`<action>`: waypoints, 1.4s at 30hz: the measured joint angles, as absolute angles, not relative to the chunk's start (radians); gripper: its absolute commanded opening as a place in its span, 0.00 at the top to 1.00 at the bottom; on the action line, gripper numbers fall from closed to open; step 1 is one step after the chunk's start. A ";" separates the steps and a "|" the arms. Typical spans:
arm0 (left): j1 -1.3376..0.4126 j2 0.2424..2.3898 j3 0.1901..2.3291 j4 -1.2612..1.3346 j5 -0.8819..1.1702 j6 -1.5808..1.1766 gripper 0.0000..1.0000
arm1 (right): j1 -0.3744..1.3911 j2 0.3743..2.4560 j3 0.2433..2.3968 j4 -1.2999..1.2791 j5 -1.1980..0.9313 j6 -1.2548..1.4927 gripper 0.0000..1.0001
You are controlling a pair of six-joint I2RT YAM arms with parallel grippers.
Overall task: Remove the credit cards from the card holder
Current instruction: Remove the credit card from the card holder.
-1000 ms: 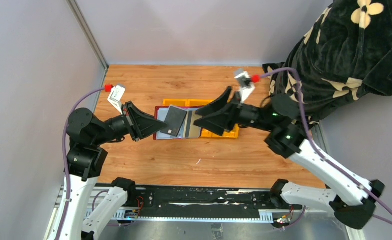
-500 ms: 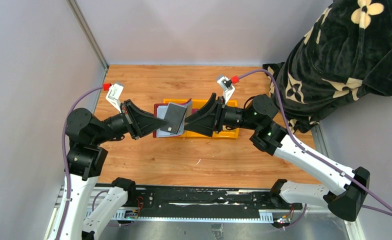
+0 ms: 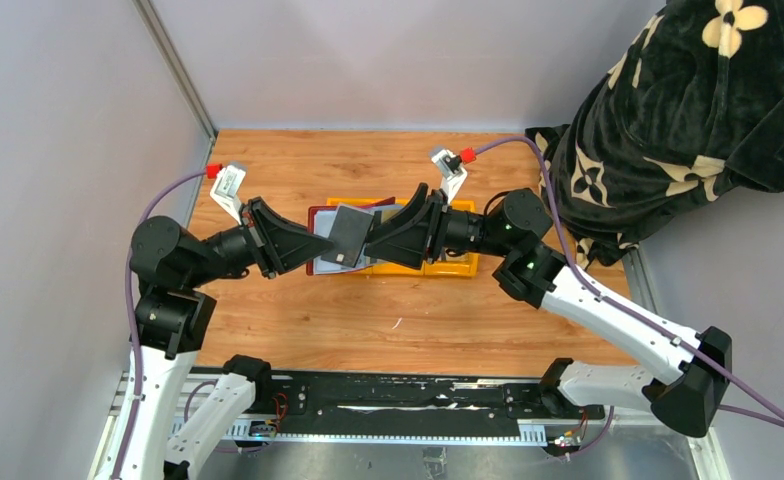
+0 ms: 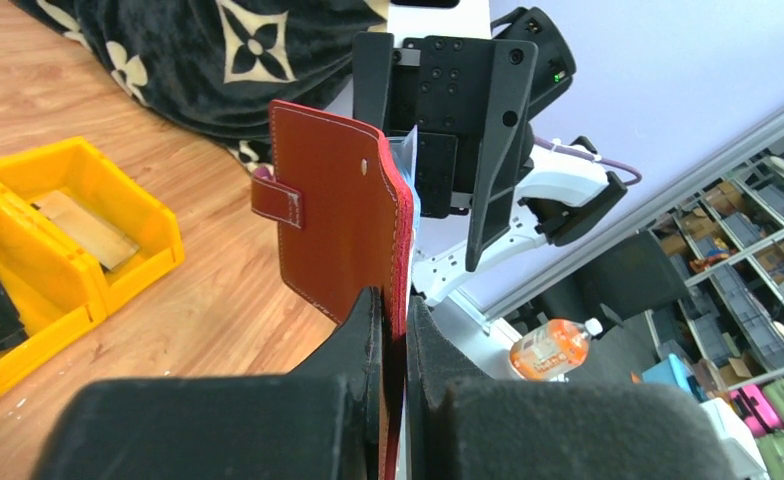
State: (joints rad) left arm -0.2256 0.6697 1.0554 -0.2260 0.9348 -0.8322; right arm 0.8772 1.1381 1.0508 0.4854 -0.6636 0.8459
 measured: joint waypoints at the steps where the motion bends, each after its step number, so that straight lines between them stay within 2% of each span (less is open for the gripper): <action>1: -0.225 0.670 1.055 -0.213 0.942 -0.842 1.00 | 0.878 1.142 1.049 0.503 -0.664 0.852 0.47; 6: -0.221 0.669 1.052 -0.152 0.974 -0.878 1.00 | 0.878 1.179 1.038 0.632 -0.677 0.911 0.59; 11: -0.217 0.664 1.051 -0.126 0.988 -0.887 1.00 | 0.877 1.227 1.025 0.788 -0.698 0.997 0.84; 13: -0.217 0.662 1.051 -0.121 0.991 -0.888 0.92 | 0.877 1.234 1.020 0.816 -0.700 1.012 0.94; 14: -0.217 0.660 1.051 -0.119 0.995 -0.888 0.86 | 0.877 1.235 1.016 0.826 -0.701 1.018 0.99; 15: -0.217 0.659 1.051 -0.119 0.998 -0.888 0.77 | 0.877 1.235 1.011 0.835 -0.704 1.025 1.00; 16: -0.217 0.659 1.051 -0.119 1.001 -0.890 0.68 | 0.877 1.234 1.007 0.840 -0.705 1.027 1.00; 18: -0.218 0.660 1.050 -0.119 1.008 -0.888 0.62 | 0.877 1.230 0.999 0.842 -0.705 1.025 1.00; 24: -0.220 0.673 1.048 -0.120 1.038 -0.920 0.62 | 0.882 1.225 0.992 0.802 -0.700 0.986 1.00; 26: -0.220 0.677 1.048 -0.120 1.040 -0.925 0.68 | 0.888 1.220 0.992 0.783 -0.696 0.966 1.00; 29: -0.220 0.680 1.048 -0.125 1.039 -0.926 0.83 | 0.899 1.217 0.998 0.752 -0.690 0.938 0.98; 33: -0.220 0.684 1.048 -0.150 1.026 -0.907 0.98 | 0.908 1.213 1.007 0.737 -0.689 0.919 0.82; 37: -0.220 0.685 1.049 -0.162 1.023 -0.892 1.00 | 0.908 1.208 1.005 0.734 -0.689 0.919 0.73; 39: -0.220 0.686 1.049 -0.163 1.020 -0.890 1.00 | 0.908 1.199 1.005 0.735 -0.691 0.919 0.73; 42: -0.220 0.686 1.049 -0.162 1.021 -0.890 1.00 | 0.908 1.188 1.005 0.738 -0.693 0.920 0.80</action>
